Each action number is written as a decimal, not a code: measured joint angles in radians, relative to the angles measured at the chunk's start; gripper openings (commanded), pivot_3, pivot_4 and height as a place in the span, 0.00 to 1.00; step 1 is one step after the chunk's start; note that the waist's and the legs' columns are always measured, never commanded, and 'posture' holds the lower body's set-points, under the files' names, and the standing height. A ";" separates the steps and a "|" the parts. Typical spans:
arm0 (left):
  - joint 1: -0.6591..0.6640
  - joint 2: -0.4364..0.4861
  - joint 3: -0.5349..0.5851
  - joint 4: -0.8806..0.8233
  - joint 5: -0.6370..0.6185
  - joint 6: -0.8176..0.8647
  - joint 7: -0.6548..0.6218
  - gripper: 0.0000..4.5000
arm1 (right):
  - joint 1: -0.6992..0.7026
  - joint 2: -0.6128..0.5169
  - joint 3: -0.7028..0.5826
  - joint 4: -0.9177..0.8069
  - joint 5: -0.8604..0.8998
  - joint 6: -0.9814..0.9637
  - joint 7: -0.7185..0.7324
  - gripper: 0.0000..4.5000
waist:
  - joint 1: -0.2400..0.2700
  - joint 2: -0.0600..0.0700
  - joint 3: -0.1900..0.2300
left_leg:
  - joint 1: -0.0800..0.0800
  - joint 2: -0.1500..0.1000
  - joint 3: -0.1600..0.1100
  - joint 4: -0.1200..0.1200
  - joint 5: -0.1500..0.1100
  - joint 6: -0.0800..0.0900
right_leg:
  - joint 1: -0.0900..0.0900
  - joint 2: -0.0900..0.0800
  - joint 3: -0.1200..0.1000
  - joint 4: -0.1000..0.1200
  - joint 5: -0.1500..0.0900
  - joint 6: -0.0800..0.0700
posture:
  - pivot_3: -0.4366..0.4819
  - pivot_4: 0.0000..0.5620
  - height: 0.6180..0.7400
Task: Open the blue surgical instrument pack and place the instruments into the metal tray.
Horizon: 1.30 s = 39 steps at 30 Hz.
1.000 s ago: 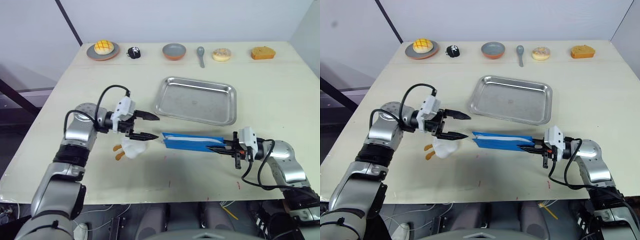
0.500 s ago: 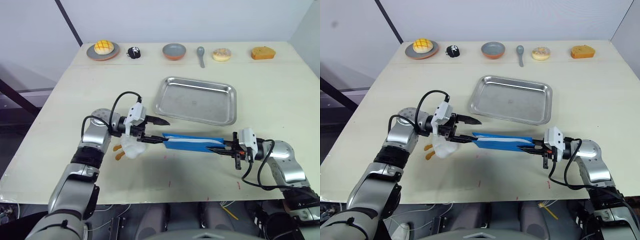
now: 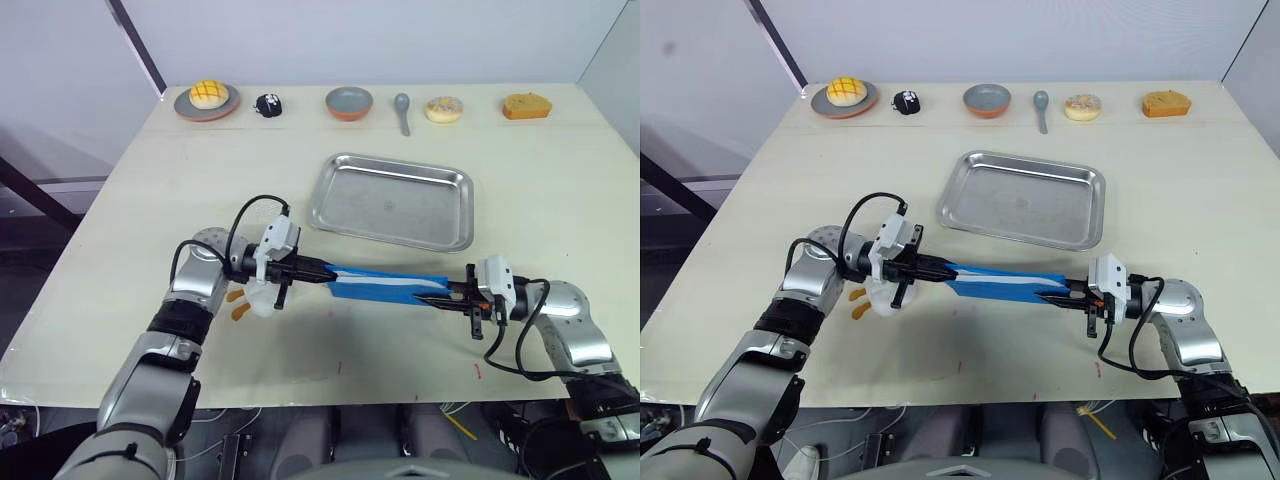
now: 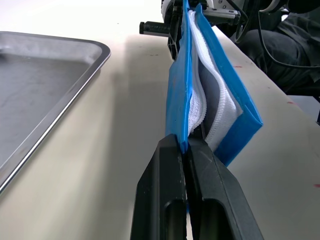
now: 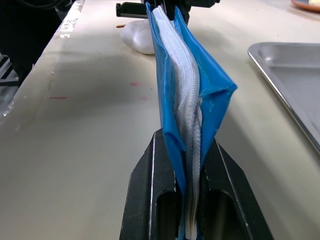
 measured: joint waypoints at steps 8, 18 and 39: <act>0.007 -0.012 0.005 -0.004 0.003 0.000 0.000 0.00 | 0.049 -0.084 -0.019 -0.111 0.062 0.142 -0.001 0.68 | 0.002 0.000 0.000 | 0.000 0.000 0.000 0.000 0.000 0.000 | 0.000 0.000 0.000 0.000 0.000 0.000 | 0.48 0.27 1.00; 0.022 -0.033 0.025 -0.003 0.015 -0.001 0.000 0.00 | 0.192 -0.236 -0.174 -0.285 0.172 0.264 0.006 0.98 | 0.010 -0.001 0.000 | 0.000 0.000 0.000 0.001 0.000 0.001 | 0.002 0.000 0.000 -0.002 0.000 0.000 | 0.48 0.27 1.00; -0.009 -0.073 0.041 0.033 0.052 0.031 0.026 0.00 | 0.273 -0.146 -0.073 -0.427 0.206 0.340 -0.102 0.01 | 0.024 -0.001 -0.001 | 0.001 0.000 0.000 0.001 0.000 0.001 | 0.004 0.000 -0.001 -0.003 0.000 0.000 | 0.48 0.27 1.00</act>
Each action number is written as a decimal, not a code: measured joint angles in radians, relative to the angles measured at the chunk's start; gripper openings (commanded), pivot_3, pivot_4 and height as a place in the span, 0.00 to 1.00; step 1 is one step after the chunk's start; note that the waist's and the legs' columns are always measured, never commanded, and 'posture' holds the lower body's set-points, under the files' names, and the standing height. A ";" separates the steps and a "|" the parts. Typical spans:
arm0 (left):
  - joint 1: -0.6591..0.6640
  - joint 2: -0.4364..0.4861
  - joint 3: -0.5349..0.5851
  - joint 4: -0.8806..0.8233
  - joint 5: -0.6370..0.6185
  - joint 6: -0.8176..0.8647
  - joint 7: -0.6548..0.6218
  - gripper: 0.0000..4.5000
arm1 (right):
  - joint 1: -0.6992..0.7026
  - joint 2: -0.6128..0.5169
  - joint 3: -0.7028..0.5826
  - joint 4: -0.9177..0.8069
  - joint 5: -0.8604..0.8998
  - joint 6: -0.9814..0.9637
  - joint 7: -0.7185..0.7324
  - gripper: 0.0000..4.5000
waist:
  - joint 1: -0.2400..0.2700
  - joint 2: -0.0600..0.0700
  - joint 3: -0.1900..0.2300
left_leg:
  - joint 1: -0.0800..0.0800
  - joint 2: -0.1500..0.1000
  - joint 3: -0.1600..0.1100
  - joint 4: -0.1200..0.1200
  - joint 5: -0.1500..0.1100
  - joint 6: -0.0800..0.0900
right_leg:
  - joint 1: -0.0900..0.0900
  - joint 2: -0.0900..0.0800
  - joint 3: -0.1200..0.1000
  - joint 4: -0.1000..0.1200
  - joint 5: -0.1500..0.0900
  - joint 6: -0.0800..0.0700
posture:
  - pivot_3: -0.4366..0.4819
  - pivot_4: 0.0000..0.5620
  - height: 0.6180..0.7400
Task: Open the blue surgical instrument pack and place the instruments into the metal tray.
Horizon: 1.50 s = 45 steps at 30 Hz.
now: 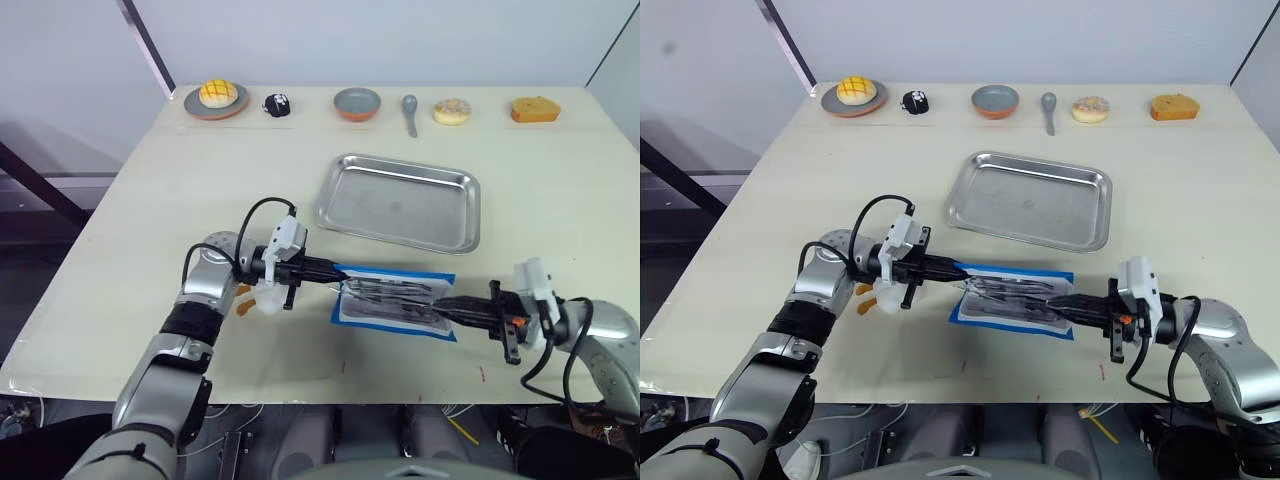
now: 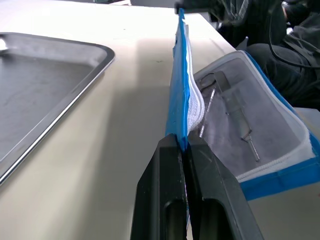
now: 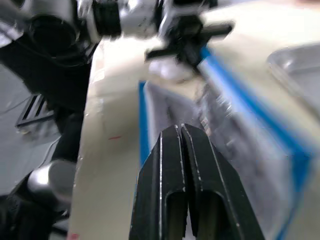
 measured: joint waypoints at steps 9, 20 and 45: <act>-0.031 -0.040 0.013 0.056 0.038 0.062 0.064 0.00 | 0.044 0.001 0.104 0.130 -0.170 -0.130 0.018 0.01 | 0.000 0.000 0.000 | 0.000 -0.001 0.000 0.001 0.000 0.000 | 0.000 0.000 0.000 0.000 0.000 0.000 | 0.48 0.27 1.00; -0.106 -0.085 -0.006 0.196 0.171 0.075 0.145 0.00 | 0.033 0.004 0.128 0.188 -0.217 -0.233 0.028 0.01 | -0.001 -0.001 -0.001 | 0.001 -0.001 0.000 0.001 0.000 0.000 | 0.000 0.000 0.000 0.000 0.000 0.000 | 0.48 0.27 1.00; -0.237 -0.143 -0.056 0.323 0.342 0.157 0.173 0.00 | 0.024 0.006 0.146 0.228 -0.236 -0.284 0.018 0.01 | 0.003 -0.002 -0.011 | 0.016 -0.004 -0.004 -0.002 -0.003 0.005 | 0.018 -0.002 -0.001 -0.003 -0.002 0.004 | 0.48 0.27 1.00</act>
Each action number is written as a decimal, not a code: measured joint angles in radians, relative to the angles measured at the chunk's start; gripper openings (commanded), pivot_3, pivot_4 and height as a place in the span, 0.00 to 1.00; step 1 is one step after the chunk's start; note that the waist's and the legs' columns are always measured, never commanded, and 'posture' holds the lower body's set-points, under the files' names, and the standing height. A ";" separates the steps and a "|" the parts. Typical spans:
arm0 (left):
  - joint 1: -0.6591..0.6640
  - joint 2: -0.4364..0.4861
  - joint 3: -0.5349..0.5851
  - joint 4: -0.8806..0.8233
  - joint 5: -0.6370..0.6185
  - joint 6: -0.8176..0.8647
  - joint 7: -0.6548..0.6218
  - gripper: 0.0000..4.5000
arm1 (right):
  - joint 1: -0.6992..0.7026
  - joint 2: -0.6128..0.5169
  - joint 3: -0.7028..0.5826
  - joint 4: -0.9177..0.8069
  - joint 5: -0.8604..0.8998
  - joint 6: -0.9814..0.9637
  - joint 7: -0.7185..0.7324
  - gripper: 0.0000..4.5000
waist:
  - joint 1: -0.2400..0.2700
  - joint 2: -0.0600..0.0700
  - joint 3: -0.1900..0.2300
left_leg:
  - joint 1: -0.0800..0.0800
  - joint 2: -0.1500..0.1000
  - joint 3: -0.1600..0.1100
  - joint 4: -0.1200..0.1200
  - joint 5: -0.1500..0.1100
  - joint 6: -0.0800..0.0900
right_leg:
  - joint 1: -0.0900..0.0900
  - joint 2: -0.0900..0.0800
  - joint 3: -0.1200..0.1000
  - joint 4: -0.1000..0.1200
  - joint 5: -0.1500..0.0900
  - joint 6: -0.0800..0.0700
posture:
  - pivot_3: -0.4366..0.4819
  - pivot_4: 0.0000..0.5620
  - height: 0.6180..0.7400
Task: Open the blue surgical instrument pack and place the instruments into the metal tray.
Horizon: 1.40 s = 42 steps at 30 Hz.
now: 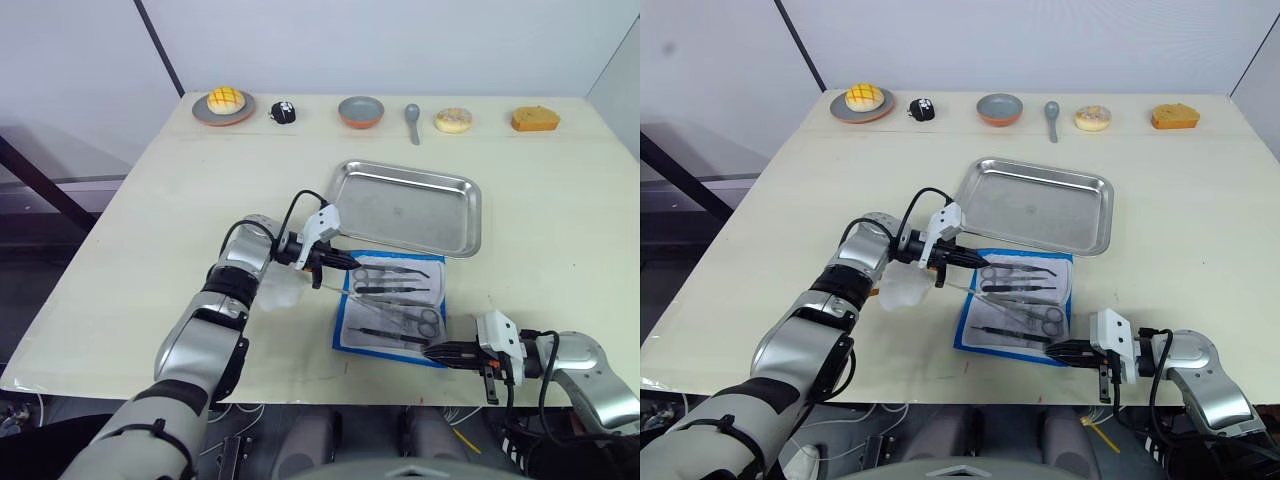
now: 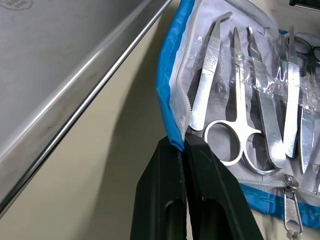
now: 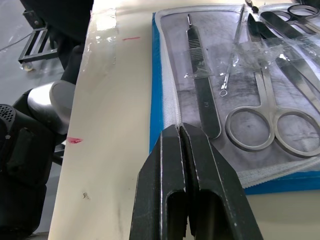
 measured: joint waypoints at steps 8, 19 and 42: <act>0.022 -0.003 0.013 -0.023 -0.002 -0.044 0.006 0.00 | 0.020 -0.015 -0.055 -0.055 0.030 0.016 -0.033 0.01 | 0.003 0.000 0.000 | 0.000 0.000 0.000 0.000 0.000 0.000 | 0.000 -0.001 0.000 0.000 0.000 0.000 | 0.48 0.27 1.00; 0.061 -0.006 0.043 -0.059 -0.019 -0.057 0.037 0.00 | 0.037 -0.020 -0.064 -0.073 0.021 0.017 -0.052 0.01 | 0.007 0.000 0.000 | -0.001 -0.001 0.000 0.000 0.000 0.000 | -0.001 -0.001 0.000 0.000 0.000 0.000 | 0.48 0.27 1.00; 0.108 -0.023 0.083 -0.148 -0.119 0.134 0.023 0.59 | 0.027 -0.020 -0.046 -0.073 0.000 0.016 -0.057 0.00 | 0.000 0.000 0.002 | -0.002 0.000 0.000 0.000 0.000 0.000 | -0.002 -0.001 0.001 0.000 0.000 0.000 | 0.48 0.27 1.00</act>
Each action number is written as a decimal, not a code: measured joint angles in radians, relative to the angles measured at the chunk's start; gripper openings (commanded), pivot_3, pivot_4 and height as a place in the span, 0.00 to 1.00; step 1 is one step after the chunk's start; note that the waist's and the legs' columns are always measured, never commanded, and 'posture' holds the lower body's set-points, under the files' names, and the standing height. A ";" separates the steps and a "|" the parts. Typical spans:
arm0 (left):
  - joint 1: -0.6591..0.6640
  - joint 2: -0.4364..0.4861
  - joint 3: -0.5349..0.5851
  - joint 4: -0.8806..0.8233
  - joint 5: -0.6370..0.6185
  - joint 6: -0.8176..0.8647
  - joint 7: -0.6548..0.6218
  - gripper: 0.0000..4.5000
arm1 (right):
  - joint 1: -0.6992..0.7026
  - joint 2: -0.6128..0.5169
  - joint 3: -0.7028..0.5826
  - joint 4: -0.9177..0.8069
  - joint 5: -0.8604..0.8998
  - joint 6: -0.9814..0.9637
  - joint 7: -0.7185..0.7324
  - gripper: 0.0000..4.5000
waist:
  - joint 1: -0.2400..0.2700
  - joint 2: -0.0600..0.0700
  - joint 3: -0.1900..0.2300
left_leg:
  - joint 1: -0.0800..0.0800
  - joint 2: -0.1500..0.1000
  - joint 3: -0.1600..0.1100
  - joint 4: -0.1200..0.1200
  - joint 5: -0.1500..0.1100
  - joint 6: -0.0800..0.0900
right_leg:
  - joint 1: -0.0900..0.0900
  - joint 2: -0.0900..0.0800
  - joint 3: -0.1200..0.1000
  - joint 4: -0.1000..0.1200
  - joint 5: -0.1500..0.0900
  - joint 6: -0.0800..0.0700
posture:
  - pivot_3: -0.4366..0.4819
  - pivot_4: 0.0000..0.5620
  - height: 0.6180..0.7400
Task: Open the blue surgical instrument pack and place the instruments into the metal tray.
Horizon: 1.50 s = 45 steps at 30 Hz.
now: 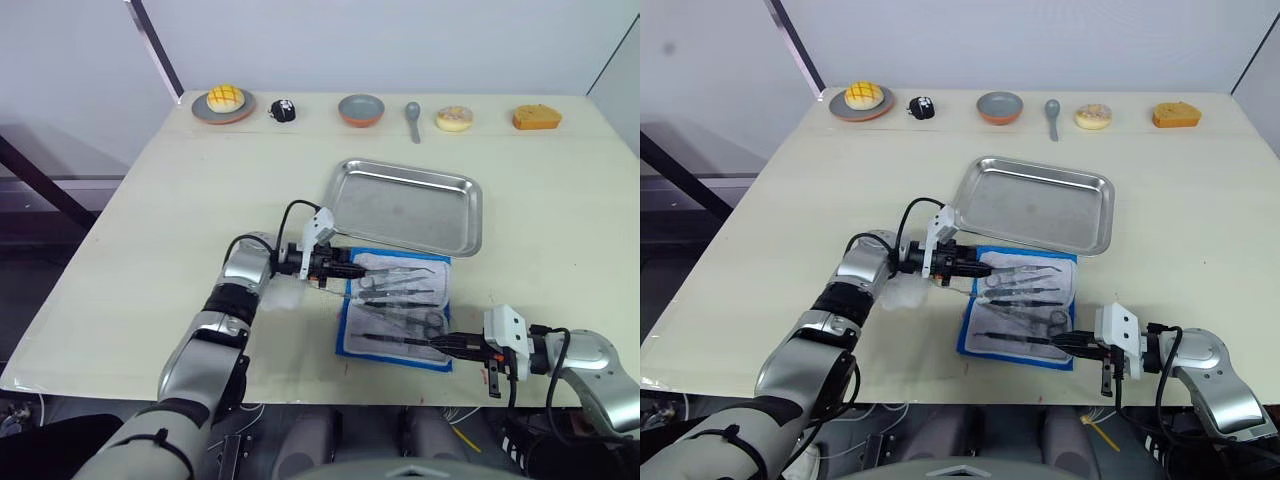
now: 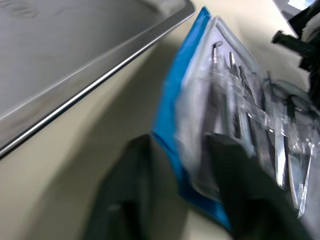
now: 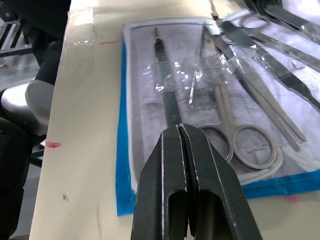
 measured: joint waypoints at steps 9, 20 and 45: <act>0.000 0.003 0.004 0.005 -0.001 -0.020 0.023 0.59 | 0.003 0.001 0.001 0.002 -0.009 -0.004 -0.001 0.00 | -0.002 0.000 0.000 | 0.000 0.000 0.000 0.000 0.000 0.000 | 0.000 0.000 0.000 0.000 0.000 0.000 | 0.48 0.27 1.00; 0.023 0.019 0.083 -0.014 -0.088 -0.081 -0.018 0.59 | 0.003 0.013 0.001 0.002 0.007 0.011 -0.008 0.00 | -0.003 -0.001 0.006 | -0.001 0.001 0.000 -0.001 0.002 -0.003 | -0.002 0.000 0.001 0.000 0.000 0.000 | 0.48 0.27 1.00; 0.211 0.328 0.149 -0.430 -0.364 -0.094 -0.217 0.60 | 0.179 -0.035 -0.259 -0.178 0.177 0.013 -0.011 0.99 | -0.003 -0.002 0.009 | 0.000 0.002 0.001 -0.003 0.000 0.000 | -0.002 0.000 0.003 -0.001 0.000 0.000 | 0.48 0.27 1.00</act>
